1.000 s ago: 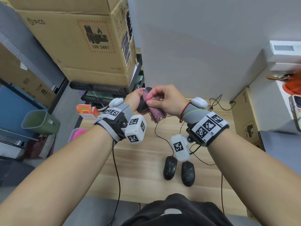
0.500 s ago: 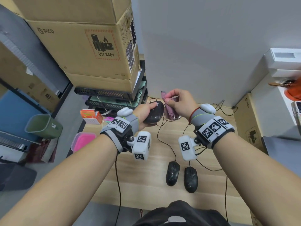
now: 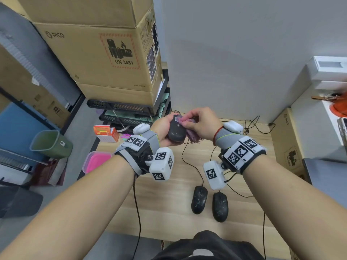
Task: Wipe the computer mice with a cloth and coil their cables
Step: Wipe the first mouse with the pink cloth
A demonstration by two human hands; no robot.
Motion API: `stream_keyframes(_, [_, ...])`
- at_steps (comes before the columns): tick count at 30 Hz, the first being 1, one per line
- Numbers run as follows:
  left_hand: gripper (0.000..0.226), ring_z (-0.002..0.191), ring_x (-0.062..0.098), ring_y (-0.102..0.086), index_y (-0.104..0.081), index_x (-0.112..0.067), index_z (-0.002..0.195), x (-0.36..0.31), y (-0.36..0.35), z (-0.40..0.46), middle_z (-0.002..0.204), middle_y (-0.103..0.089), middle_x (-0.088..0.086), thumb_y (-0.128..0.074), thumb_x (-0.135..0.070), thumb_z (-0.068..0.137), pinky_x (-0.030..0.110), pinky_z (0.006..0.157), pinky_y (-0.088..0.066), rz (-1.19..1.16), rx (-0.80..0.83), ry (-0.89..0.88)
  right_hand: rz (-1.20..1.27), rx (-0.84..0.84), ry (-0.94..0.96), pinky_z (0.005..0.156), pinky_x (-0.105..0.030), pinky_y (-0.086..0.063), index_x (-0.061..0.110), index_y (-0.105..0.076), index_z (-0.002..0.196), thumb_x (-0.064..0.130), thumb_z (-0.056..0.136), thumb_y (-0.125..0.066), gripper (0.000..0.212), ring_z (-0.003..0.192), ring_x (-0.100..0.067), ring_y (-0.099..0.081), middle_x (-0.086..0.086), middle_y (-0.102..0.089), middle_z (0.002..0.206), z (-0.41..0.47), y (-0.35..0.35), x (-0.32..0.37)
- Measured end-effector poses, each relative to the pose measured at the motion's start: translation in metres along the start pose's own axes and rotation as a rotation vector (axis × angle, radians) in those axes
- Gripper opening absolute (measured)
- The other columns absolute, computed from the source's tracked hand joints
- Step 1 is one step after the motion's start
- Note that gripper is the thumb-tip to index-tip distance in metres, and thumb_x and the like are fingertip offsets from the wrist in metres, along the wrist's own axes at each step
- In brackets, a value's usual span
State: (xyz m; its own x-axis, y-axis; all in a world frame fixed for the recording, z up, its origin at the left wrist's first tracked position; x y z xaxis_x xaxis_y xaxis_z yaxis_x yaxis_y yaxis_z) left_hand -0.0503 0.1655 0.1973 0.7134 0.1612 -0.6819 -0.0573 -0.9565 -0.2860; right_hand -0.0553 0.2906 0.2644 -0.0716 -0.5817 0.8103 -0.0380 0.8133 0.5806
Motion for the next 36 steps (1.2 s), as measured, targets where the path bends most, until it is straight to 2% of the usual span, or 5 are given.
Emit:
stream_keyframes(12, [0.023, 0.062, 0.023, -0.055, -0.063, -0.022, 0.094, -0.003, -0.003, 0.003, 0.068, -0.063, 0.005, -0.049, -0.039, 0.099, 0.03, 0.062, -0.045, 0.132, 0.038, -0.029, -0.066, -0.057, 0.026, 0.068, -0.02, -0.047, 0.03, -0.067, 0.073, 0.025, 0.082, -0.076, 0.014, 0.068, -0.01, -0.064, 0.01, -0.066, 0.062, 0.002, 0.015, 0.007])
stream_keyframes(19, [0.04, 0.072, 0.027, -0.061, -0.064, -0.019, 0.093, -0.006, 0.002, 0.006, 0.082, -0.066, 0.012, -0.035, -0.045, 0.104, 0.039, 0.078, -0.049, 0.056, -0.034, 0.016, -0.072, 0.304, 0.141, 0.047, -0.011, -0.042, 0.029, -0.071, 0.075, 0.021, 0.079, -0.08, 0.013, 0.048, 0.003, -0.059, 0.017, -0.062, 0.05, -0.01, -0.027, 0.031])
stream_keyframes(26, [0.036, 0.066, 0.025, -0.059, -0.062, -0.017, 0.098, -0.005, -0.006, 0.004, 0.077, -0.064, 0.01, -0.04, -0.045, 0.103, 0.035, 0.064, -0.048, 0.173, 0.005, 0.014, -0.135, -0.091, 0.035, 0.073, -0.023, -0.048, 0.028, -0.072, 0.08, 0.023, 0.082, -0.075, 0.006, 0.076, -0.011, -0.063, 0.013, -0.063, 0.07, 0.009, 0.016, 0.013])
stream_keyframes(32, [0.044, 0.068, 0.027, -0.063, -0.058, -0.011, 0.093, -0.003, 0.002, 0.005, 0.078, -0.063, 0.013, -0.032, -0.045, 0.104, 0.038, 0.079, -0.05, 0.052, -0.001, 0.096, -0.021, 0.253, 0.229, 0.055, -0.01, -0.043, 0.035, -0.07, 0.07, 0.023, 0.076, -0.082, 0.018, 0.062, 0.003, -0.06, 0.012, -0.062, 0.079, -0.005, -0.031, 0.039])
stream_keyframes(36, [0.048, 0.057, 0.027, -0.071, -0.063, -0.007, 0.095, -0.004, 0.001, 0.003, 0.075, -0.073, 0.016, -0.031, -0.042, 0.106, 0.038, 0.051, -0.058, 0.016, 0.023, 0.099, 0.018, 0.406, 0.115, 0.039, -0.021, -0.044, 0.02, -0.074, 0.079, 0.019, 0.079, -0.079, 0.005, 0.042, -0.016, -0.061, -0.012, -0.068, 0.064, -0.006, -0.036, 0.022])
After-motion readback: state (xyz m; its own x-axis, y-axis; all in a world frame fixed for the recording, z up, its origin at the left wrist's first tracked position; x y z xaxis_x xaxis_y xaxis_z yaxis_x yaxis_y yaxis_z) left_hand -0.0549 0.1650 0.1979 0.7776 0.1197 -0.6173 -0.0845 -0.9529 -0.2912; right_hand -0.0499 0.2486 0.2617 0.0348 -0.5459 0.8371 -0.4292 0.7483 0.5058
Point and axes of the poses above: each hand's wrist, its own z-axis towards the middle knuckle, its own y-axis out of the back of the hand, x = y × z, the point moved 10 cm from there along z, towards the middle knuckle
